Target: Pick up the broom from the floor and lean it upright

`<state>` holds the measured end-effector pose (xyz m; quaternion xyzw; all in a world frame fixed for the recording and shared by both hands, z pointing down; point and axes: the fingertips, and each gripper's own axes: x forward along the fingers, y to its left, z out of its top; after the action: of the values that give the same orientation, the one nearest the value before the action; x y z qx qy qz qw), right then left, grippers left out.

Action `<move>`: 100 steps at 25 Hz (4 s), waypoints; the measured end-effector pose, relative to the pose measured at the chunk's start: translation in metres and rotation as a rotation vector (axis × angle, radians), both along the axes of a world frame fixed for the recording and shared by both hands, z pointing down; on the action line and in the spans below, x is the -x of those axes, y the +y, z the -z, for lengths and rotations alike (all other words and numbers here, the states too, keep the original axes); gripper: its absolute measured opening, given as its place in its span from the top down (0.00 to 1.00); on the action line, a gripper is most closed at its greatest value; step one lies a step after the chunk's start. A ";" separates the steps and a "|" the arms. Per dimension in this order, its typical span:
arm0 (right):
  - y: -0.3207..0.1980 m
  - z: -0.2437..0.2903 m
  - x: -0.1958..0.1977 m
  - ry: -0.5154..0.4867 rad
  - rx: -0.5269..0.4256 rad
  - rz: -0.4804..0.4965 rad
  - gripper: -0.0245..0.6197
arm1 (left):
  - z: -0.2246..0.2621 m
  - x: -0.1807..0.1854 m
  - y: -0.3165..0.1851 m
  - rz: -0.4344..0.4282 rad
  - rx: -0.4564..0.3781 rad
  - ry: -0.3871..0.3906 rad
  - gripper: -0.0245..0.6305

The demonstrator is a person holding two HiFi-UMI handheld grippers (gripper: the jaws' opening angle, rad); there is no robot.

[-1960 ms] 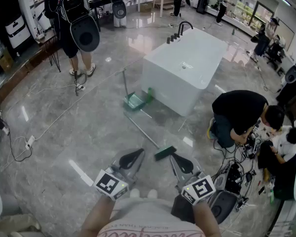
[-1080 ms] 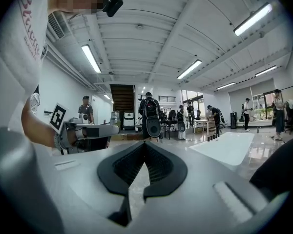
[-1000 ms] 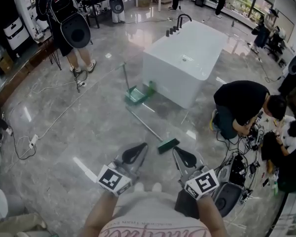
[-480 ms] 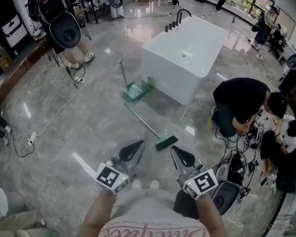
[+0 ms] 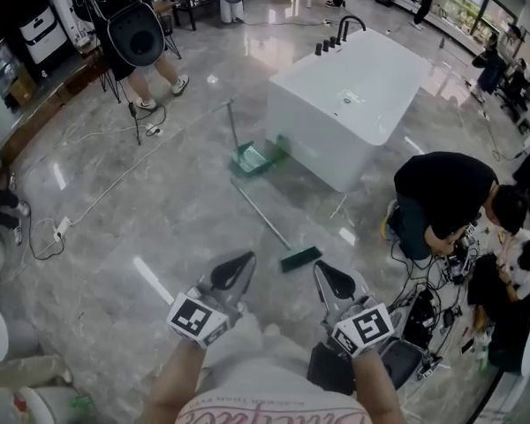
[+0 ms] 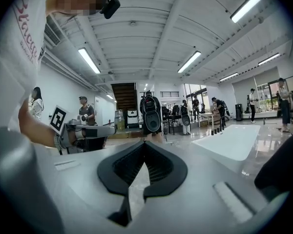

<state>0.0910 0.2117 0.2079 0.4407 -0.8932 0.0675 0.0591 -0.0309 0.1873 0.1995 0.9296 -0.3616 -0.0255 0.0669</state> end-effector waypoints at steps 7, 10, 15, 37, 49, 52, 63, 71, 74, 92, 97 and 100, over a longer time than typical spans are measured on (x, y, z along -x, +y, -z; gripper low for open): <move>-0.029 -0.008 0.015 0.004 0.019 0.032 0.96 | -0.008 0.015 -0.034 0.043 0.018 0.004 0.96; -0.050 -0.018 0.023 0.017 0.030 0.041 0.96 | -0.015 0.020 -0.059 0.038 0.023 0.005 0.96; -0.110 -0.029 0.035 0.022 0.048 0.011 0.96 | -0.026 0.033 -0.122 0.014 0.037 0.009 0.96; -0.262 -0.107 0.058 0.090 0.046 0.057 0.96 | -0.109 0.018 -0.261 -0.100 0.071 -0.032 0.96; -0.293 -0.363 0.066 0.148 0.128 0.134 0.96 | -0.336 0.013 -0.305 -0.162 0.048 -0.048 0.96; -0.307 -0.423 0.066 0.172 0.155 0.162 0.96 | -0.391 0.015 -0.318 -0.162 0.041 -0.075 0.96; -0.355 -0.616 0.067 0.218 0.315 0.233 0.86 | -0.543 -0.004 -0.354 -0.274 0.040 -0.106 0.96; -0.368 -0.782 0.077 0.515 0.742 0.251 0.62 | -0.622 0.012 -0.379 -0.227 0.170 -0.149 0.96; -0.361 -0.816 0.079 0.707 0.786 0.254 0.60 | -0.626 0.020 -0.378 -0.202 0.185 -0.134 0.96; -0.369 -0.769 0.069 0.593 0.727 0.173 0.82 | -0.591 0.038 -0.389 -0.138 0.149 -0.082 0.96; -0.371 -0.708 0.043 0.516 0.616 0.111 0.83 | -0.550 0.022 -0.388 -0.147 0.139 -0.054 0.96; -0.372 -0.664 0.024 0.473 0.531 0.055 0.83 | -0.515 0.008 -0.384 -0.171 0.114 -0.036 0.96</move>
<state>0.0670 -0.1604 0.8722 0.3892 -0.8176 0.1915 0.3786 -0.0391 -0.1972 0.7147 0.9520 -0.2831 0.0178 0.1151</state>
